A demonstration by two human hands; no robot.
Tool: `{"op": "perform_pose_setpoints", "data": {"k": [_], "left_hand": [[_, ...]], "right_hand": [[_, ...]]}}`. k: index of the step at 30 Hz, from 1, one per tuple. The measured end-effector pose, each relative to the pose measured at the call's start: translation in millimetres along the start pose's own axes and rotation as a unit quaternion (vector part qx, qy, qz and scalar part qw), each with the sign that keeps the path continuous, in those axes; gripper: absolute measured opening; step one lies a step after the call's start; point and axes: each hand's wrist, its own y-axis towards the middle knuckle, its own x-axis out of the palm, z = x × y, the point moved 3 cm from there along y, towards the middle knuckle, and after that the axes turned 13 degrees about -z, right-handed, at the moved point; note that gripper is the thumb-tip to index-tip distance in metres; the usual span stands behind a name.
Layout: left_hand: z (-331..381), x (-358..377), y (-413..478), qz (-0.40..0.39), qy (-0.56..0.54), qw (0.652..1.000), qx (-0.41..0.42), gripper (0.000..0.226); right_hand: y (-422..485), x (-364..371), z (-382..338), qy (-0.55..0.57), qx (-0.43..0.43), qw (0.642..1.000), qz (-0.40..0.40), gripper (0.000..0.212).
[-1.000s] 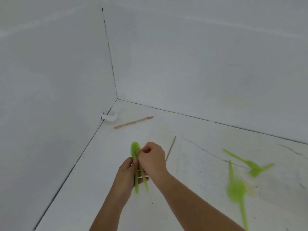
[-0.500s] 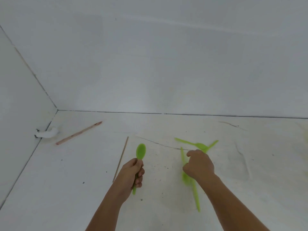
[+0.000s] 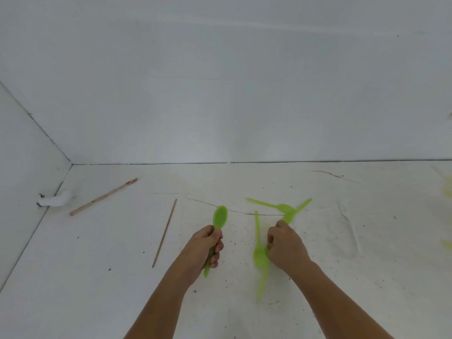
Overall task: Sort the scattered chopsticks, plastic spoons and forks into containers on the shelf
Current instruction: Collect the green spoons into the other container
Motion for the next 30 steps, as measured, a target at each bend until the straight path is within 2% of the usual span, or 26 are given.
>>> {"op": "perform_pose_setpoints", "data": {"k": [3,9,13,15,18,21,25,30], "left_hand": [[-2,2,3,-0.009,0.006,1.0,-0.003,0.017],[-8,8,7,-0.026,0.025,0.999,-0.007,0.02],[-9,17,7,-0.03,0.083,0.996,-0.011,0.022],[-9,26,7,-0.047,0.087,0.995,-0.019,0.022],[-9,39,6,-0.084,0.07,0.994,-0.023,0.024],[-12,42,4,-0.083,0.022,0.996,-0.033,0.025],[-20,31,1,-0.029,-0.04,0.997,-0.057,0.034],[-22,32,1,-0.043,0.04,0.995,-0.08,0.061]], "right_hand": [[2,1,5,-0.019,-0.01,1.0,-0.003,0.021],[-4,-8,11,-0.021,-0.041,0.999,-0.015,0.015],[-23,-46,-8,0.104,-0.138,0.985,-0.031,0.027],[-30,-63,-30,0.145,-0.201,0.969,-0.003,0.025],[-27,-66,-55,0.149,-0.263,0.949,0.085,0.02],[-17,-49,-61,0.133,-0.27,0.945,0.13,0.019],[-7,-37,-56,0.131,-0.266,0.946,0.133,0.019],[0,-33,-58,0.095,-0.273,0.948,0.135,0.021]]}}
